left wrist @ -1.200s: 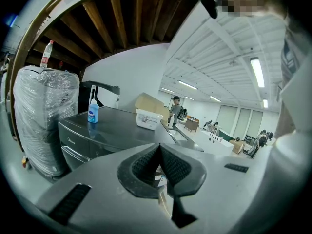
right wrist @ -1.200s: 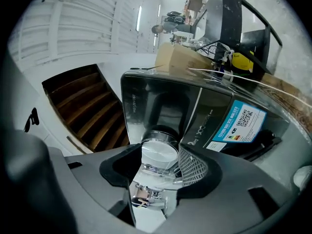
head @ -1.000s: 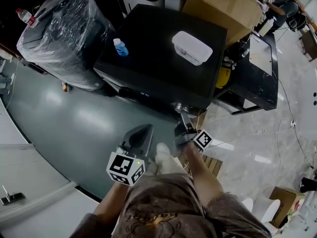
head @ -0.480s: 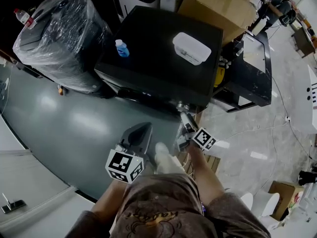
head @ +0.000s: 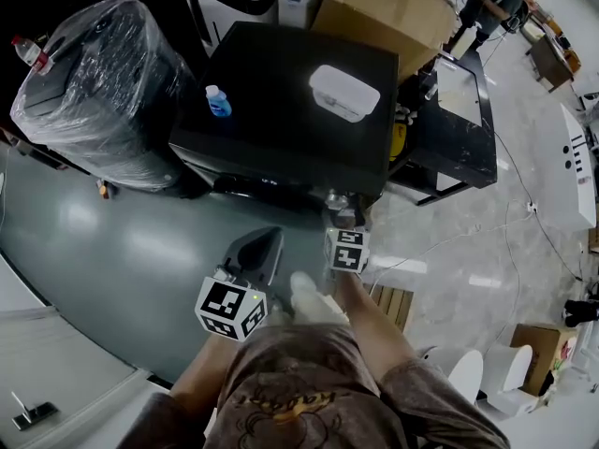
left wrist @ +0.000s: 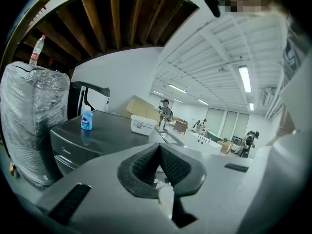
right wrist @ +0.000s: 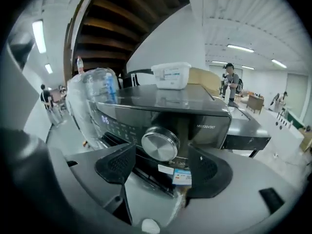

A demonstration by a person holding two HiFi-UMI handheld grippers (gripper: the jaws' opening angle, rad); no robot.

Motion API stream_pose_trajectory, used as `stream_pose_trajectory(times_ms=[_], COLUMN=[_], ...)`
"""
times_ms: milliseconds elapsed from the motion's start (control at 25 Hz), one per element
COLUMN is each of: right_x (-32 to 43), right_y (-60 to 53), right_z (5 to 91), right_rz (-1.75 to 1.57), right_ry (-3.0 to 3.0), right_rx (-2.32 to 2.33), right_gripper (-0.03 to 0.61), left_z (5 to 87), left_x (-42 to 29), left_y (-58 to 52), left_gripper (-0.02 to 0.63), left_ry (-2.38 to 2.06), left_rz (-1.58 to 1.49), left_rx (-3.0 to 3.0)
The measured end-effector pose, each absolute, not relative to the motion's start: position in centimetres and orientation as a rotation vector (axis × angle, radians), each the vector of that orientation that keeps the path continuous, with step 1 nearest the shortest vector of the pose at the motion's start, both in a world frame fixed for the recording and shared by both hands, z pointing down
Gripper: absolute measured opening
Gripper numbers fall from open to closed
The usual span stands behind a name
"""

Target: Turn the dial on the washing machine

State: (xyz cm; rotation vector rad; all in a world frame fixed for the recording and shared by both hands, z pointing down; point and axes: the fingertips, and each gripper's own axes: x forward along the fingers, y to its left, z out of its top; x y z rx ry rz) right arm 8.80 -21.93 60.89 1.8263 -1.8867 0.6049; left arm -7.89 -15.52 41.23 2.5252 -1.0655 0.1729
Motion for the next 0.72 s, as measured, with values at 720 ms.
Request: stream_pose_trajectory(times_ms=[720], right_x=[9.0], right_y=[-23.1], right_z=[61.8], right_rz=[0.648], right_ry=[-1.599], right_rx=[1.96], right_gripper=[0.293], left_z=[40.9], left_x=[-10.2], left_y=[-15.8], left_gripper=[-0.002], left_ry=[-1.093], left_rz=[0.16], left_rx=[2.517])
